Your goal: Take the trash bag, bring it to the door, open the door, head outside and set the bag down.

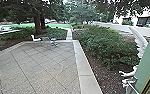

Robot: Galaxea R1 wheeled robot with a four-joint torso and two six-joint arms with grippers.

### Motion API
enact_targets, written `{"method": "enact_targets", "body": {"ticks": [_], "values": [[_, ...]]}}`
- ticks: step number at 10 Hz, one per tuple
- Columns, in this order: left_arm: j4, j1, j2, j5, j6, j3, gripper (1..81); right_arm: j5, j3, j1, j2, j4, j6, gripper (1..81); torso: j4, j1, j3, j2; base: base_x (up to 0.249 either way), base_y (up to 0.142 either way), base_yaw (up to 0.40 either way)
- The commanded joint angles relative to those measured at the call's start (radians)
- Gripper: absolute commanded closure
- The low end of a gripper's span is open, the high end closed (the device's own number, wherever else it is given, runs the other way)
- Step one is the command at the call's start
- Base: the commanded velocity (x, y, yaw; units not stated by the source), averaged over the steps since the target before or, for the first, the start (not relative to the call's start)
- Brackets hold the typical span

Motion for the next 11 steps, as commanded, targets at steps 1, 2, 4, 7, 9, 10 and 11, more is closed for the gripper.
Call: {"method": "enact_targets", "body": {"ticks": [1, 2, 4, 7, 9, 10, 11], "values": [[-0.005, -0.043, -0.015, 0.078, 0.000, 0.011, 81.1, -0.042, 0.021, 0.052, 0.009, -0.004, -0.006, 1.0, 0.000, 0.000, 0.000, 0.000, 0.110, 0.000, 0.000], [-0.004, -0.043, -0.015, 0.078, 0.000, 0.011, 81.1, -0.042, 0.021, 0.052, 0.009, -0.004, -0.006, 1.0, 0.000, 0.000, 0.000, 0.000, 0.110, 0.000, 0.000], [-0.004, -0.043, -0.015, 0.078, -0.002, 0.010, 81.1, -0.042, 0.021, 0.052, 0.009, -0.004, -0.006, 1.0, 0.000, 0.000, 0.000, 0.000, 0.094, 0.000, 0.000], [-0.005, -0.046, -0.023, 0.090, -0.005, 0.014, 81.1, -0.042, 0.021, 0.052, 0.009, -0.004, -0.006, 1.0, 0.000, 0.001, 0.000, 0.001, 0.000, 0.000, 0.000], [-0.005, -0.069, -0.059, 0.128, -0.008, 0.031, 81.1, -0.042, 0.021, 0.052, 0.009, -0.004, -0.006, 1.0, 0.000, 0.001, 0.000, 0.000, 0.000, 0.000, 0.000], [-0.007, -0.092, -0.087, 0.163, -0.009, 0.042, 81.1, -0.041, 0.021, 0.052, 0.009, -0.004, -0.004, 1.0, 0.000, 0.001, 0.000, 0.000, 0.000, 0.000, 0.000], [-0.028, -0.114, -0.116, 0.179, -0.011, 0.053, 81.1, -0.041, 0.024, 0.052, 0.006, -0.003, -0.004, 1.0, 0.000, 0.001, 0.000, 0.000, 0.000, 0.000, 0.000]]}}
